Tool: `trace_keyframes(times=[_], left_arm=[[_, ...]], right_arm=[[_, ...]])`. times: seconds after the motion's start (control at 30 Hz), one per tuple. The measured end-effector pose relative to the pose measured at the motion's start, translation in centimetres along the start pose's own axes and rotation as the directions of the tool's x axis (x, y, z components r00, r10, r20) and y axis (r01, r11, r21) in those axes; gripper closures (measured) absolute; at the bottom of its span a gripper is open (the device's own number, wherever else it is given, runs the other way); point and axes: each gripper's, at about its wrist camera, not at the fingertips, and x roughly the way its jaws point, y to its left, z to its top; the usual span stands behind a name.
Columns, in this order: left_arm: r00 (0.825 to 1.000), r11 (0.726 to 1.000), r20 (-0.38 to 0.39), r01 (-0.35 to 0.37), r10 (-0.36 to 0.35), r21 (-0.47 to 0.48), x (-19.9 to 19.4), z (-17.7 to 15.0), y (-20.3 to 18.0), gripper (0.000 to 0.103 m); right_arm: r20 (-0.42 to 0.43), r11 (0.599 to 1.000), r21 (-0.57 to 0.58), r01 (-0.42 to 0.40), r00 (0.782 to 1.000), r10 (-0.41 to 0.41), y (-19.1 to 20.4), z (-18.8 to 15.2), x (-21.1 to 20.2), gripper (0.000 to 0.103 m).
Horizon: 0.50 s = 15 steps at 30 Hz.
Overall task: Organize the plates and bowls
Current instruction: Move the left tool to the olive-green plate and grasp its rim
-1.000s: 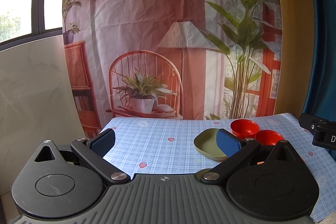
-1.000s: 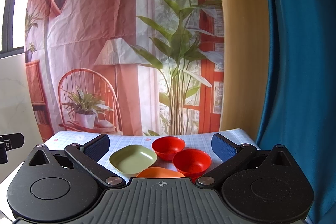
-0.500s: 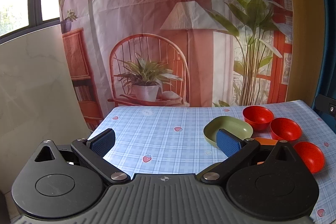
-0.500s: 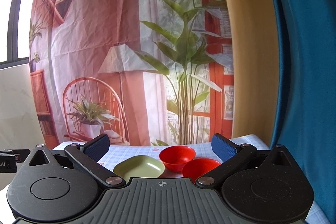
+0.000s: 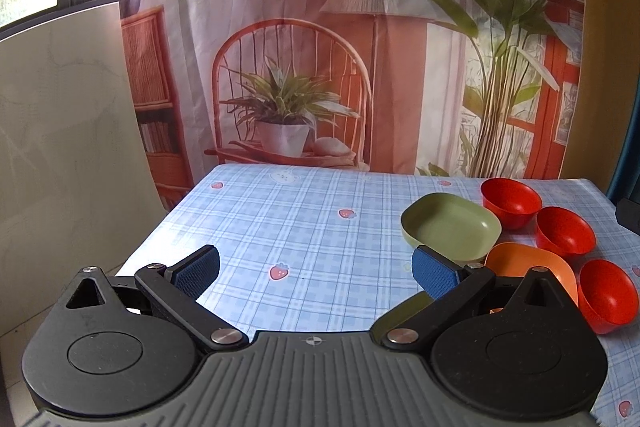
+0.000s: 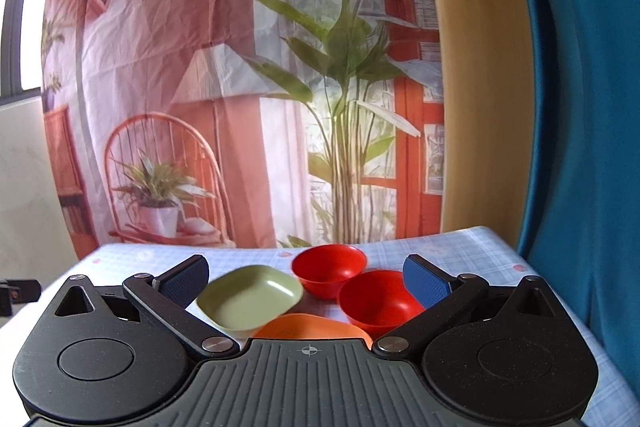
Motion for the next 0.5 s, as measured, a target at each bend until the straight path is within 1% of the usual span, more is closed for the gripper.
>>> trace_keyframes(times=[0.13, 0.37, 0.5], left_arm=[[0.999, 1.0, -0.034, 0.011, -0.011, -0.016, 1.1, -0.6, 0.3, 0.0], [0.995, 0.997, -0.075, 0.06, -0.064, -0.045, 2.8, -2.2, 0.6, 0.0], [0.992, 0.997, -0.102, 0.067, -0.07, -0.026, 3.7, -3.2, 0.0, 0.001]], right_arm=[[-0.017, 1.0, -0.027, -0.006, 1.0, 0.006, 0.7, -0.8, 0.8, 0.0], [-0.072, 0.997, -0.062, -0.039, 0.997, 0.034, 1.8, -2.6, 2.1, 0.0], [-0.11, 0.995, -0.071, -0.069, 0.992, 0.061, 2.2, -3.6, 2.9, 0.0]])
